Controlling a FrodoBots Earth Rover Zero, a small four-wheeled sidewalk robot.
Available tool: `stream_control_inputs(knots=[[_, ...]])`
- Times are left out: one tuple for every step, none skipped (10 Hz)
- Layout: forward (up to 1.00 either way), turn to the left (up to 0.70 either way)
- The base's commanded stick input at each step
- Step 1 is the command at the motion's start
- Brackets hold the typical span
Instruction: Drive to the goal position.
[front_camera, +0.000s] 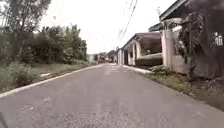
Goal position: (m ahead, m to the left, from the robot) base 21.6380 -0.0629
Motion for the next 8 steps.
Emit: stream_control_inputs(knots=[[0.50, 0.00], [0.50, 0.00], [0.50, 0.00], [0.50, 0.00], [0.50, 0.00], [0.50, 0.00], [0.50, 0.00], [0.50, 0.00]])
